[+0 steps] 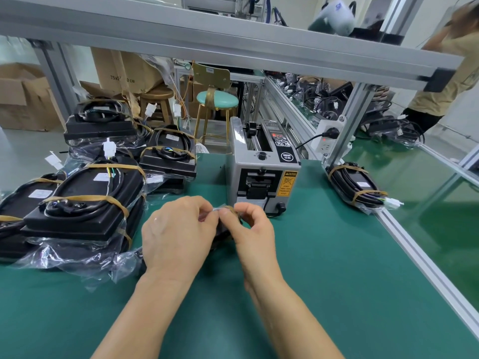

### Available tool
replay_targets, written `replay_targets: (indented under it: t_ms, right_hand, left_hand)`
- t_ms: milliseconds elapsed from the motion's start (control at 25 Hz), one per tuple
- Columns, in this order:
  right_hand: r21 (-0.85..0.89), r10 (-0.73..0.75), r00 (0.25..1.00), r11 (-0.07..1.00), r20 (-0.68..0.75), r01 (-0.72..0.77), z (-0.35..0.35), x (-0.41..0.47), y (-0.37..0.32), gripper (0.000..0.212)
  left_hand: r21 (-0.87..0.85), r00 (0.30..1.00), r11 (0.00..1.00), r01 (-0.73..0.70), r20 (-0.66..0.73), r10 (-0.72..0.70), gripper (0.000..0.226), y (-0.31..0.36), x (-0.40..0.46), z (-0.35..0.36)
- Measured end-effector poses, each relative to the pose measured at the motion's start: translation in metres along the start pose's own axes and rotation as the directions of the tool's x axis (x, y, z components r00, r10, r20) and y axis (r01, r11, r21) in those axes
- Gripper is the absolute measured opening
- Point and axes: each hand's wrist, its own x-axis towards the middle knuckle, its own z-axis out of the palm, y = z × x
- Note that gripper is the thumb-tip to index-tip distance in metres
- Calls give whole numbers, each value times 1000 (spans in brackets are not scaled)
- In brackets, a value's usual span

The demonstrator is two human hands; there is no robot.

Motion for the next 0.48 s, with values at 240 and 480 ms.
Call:
replay_targets:
  t_ms: [240,480]
  right_hand:
    - [-19,2,999,1000,48,-1,-5,14,-1,8]
    - [-228,-139,939,949,314,217,-27,28,-3,19]
  left_hand:
    - [-39,999,999,-5,33,6,10,-5,0,-3]
    - [35,998,999,-42,50,41,16,1,2,-5]
